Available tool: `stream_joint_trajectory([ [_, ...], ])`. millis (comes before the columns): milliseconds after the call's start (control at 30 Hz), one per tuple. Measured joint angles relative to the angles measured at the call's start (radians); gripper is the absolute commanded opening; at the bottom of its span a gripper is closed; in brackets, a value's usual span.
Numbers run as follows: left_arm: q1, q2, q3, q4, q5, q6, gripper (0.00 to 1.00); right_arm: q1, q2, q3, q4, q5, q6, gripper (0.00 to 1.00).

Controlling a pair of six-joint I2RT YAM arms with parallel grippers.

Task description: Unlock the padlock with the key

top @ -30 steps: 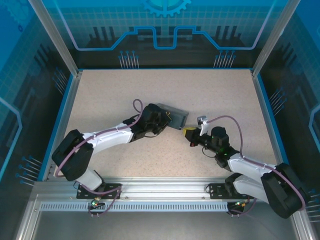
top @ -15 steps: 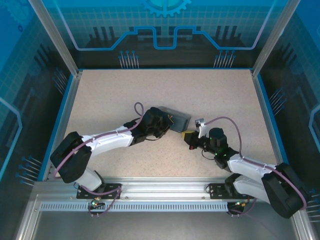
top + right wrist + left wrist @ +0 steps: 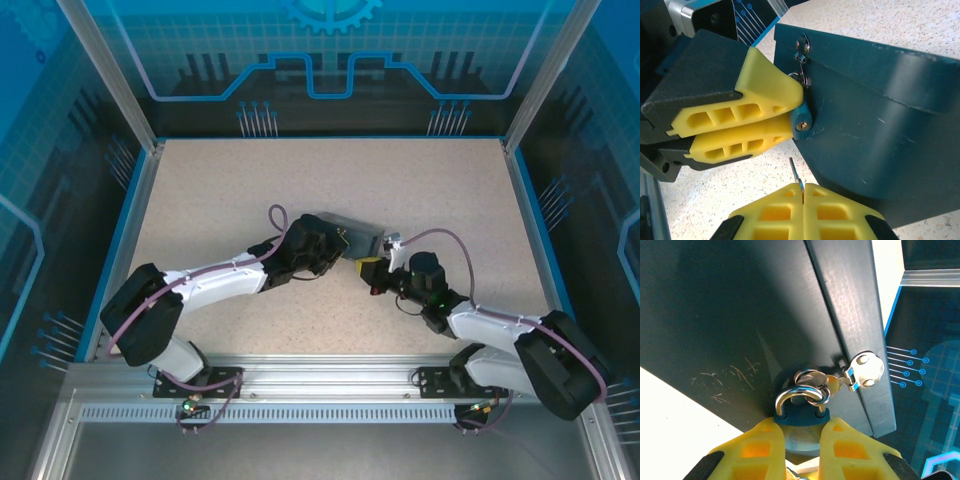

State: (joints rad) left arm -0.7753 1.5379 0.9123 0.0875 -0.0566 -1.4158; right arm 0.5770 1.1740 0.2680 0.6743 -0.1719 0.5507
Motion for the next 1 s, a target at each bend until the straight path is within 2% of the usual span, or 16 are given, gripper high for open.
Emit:
stream_joint_trajectory([
  [367,0.0,0.002,0.0,0.007,0.0,0.0,0.12,0.018,0.004,0.012,0.005,0.094,0.007,0.0],
  [1000,0.0,0.021,-0.001,0.009,-0.011,-0.006,0.12,0.047,0.082,0.048,0.012,0.133,0.01,0.0],
])
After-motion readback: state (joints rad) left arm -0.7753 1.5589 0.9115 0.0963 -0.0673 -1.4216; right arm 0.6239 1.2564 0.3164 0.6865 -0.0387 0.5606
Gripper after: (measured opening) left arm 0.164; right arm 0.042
